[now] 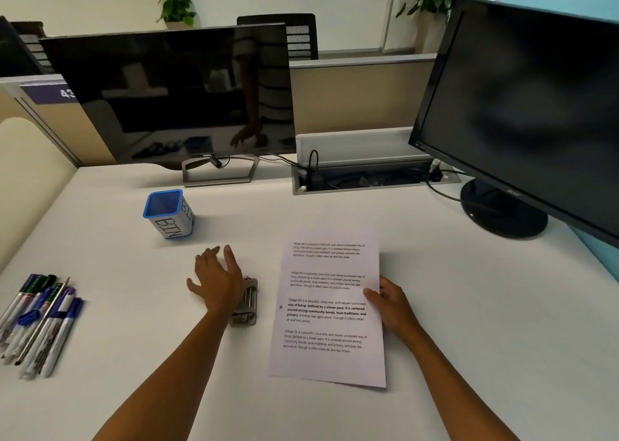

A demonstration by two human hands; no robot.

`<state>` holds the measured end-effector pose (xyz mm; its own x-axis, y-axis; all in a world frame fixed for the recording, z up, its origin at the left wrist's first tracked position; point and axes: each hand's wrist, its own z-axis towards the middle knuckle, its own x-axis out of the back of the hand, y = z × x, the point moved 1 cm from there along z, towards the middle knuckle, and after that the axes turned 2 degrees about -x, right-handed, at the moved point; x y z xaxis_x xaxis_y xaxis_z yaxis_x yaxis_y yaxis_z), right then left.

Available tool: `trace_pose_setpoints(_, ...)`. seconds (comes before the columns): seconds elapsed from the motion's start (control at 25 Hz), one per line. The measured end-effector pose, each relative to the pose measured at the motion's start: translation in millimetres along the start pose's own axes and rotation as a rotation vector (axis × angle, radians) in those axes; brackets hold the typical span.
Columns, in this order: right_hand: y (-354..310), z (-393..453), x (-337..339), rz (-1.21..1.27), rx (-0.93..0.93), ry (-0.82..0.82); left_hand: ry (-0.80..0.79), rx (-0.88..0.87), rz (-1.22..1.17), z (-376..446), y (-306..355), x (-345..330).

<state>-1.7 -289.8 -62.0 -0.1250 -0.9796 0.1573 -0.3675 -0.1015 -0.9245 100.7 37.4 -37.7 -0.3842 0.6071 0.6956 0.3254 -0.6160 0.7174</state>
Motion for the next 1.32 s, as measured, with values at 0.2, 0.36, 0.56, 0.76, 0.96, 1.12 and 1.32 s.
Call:
trace_pose_setpoints(0.2,-31.2,-4.4,20.5,0.068,0.083,0.044,0.091,0.011,-0.434,0.7,31.9,22.5)
trace_pose_setpoints(0.36,-79.4,-9.0,19.4,0.096,0.23,0.071,-0.266,-0.144,-0.75,0.8,77.9,45.3)
trace_pose_setpoints(0.56,-115.9,-24.1,1.6,0.201,0.36,0.083,-0.8,-0.256,-0.71,-42.3,108.3,51.7)
trace_pose_setpoints(0.76,-116.5,-35.7,-5.0,0.246,0.417,0.131,-0.695,-0.162,-0.77,-76.6,103.4,39.8)
trace_pose_setpoints(0.96,-121.5,-42.8,-8.7,0.231,0.447,0.132,-0.586,-0.17,-0.806,-84.7,107.5,40.9)
trace_pose_setpoints(1.12,-120.0,-42.5,-9.8,0.22,0.437,0.107,-0.576,-0.207,-0.81,-81.9,106.2,46.3)
trace_pose_setpoints(1.32,-107.6,-42.7,-16.9,0.23,0.368,0.099,-0.606,-0.173,-0.792,-87.9,92.6,45.4)
